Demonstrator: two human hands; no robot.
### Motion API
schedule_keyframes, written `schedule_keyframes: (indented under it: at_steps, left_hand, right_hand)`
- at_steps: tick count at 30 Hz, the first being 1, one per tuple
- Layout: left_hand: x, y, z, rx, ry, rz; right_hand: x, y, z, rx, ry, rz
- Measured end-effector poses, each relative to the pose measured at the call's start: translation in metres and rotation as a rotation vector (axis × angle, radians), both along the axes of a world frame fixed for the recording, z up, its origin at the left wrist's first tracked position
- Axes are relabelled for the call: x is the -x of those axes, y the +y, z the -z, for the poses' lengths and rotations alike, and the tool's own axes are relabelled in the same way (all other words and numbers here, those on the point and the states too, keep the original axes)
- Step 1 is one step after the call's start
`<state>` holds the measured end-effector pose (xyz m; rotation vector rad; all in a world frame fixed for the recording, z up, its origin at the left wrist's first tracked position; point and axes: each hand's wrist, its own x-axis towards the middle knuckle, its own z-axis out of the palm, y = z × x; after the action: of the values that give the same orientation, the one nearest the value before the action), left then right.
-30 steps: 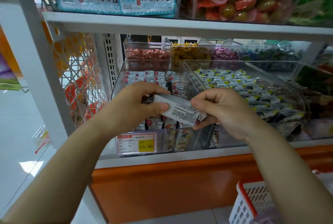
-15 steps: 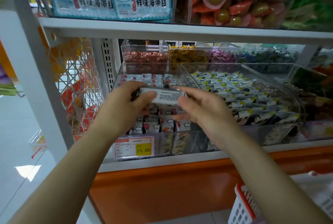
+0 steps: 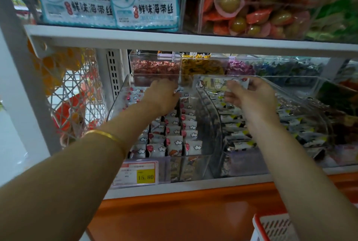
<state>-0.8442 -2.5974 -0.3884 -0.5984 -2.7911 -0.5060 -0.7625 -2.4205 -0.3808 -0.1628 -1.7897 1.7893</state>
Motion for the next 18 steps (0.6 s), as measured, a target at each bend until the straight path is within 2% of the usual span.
schedule_keyframes:
  at_steps: [3,7,10,18]
  left_hand:
    - [0.028,0.014,0.006,0.215,-0.031,0.006]
    - [0.042,0.026,0.017,0.15,-0.164,0.064]
    - [0.042,0.032,0.022,0.083,-0.259,0.104]
    - [0.048,0.029,0.028,0.147,-0.158,0.151]
  right_hand:
    - [0.017,0.0,0.001,0.094,-0.003,-0.019]
    - [0.032,-0.003,0.009,0.233,-0.026,-0.062]
    - [0.036,-0.004,0.013,0.244,-0.02,-0.083]
    - [0.037,0.003,0.017,0.264,-0.02,-0.064]
